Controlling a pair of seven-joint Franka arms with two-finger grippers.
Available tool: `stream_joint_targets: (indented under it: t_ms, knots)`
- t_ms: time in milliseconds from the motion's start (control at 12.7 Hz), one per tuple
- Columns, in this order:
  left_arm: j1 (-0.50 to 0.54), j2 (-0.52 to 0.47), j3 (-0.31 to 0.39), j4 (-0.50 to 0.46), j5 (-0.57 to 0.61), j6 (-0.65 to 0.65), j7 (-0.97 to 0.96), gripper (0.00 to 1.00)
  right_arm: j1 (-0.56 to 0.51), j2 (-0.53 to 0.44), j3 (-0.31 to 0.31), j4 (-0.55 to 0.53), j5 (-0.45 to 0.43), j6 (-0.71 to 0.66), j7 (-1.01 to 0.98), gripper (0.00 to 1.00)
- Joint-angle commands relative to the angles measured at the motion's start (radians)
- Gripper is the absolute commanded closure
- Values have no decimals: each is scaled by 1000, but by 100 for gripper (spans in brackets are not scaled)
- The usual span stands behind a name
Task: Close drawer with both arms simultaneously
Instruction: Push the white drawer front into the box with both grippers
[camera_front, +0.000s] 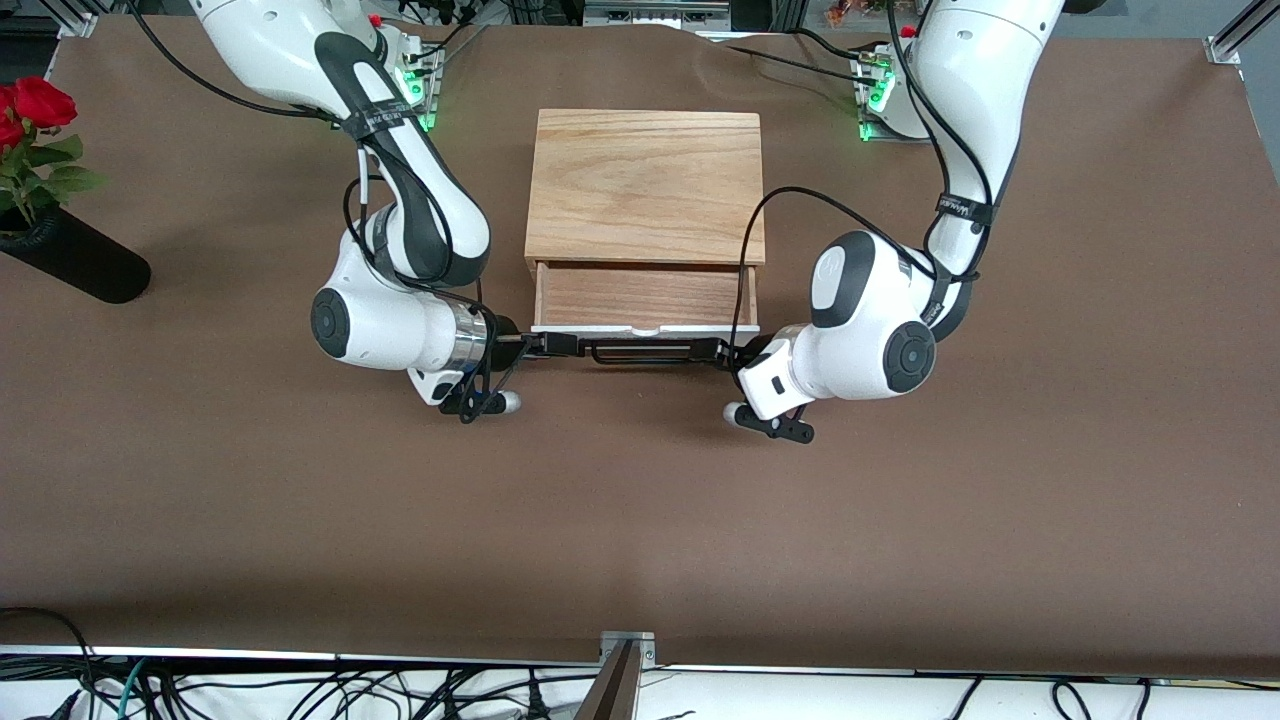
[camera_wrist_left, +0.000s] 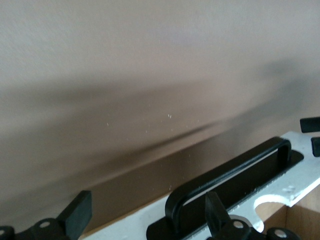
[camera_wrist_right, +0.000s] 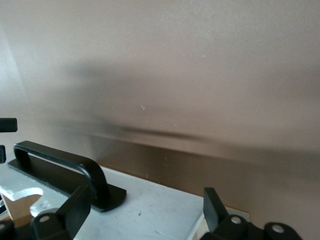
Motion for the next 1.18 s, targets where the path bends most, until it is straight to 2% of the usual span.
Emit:
stream_joint_targets:
  t_ms: [0,471,1100]
  knots:
    - [-5,1,9,11,-24,-57,-1,0,11,-17,-7,-28,16,11,-9,0]
    - [-7,1,9,11,-22,-86,-3,0,11,-31,-7,-53,16,3,-8,0]
    - [-22,-1,9,11,-16,-156,-3,0,16,-100,13,-174,16,3,-8,0]
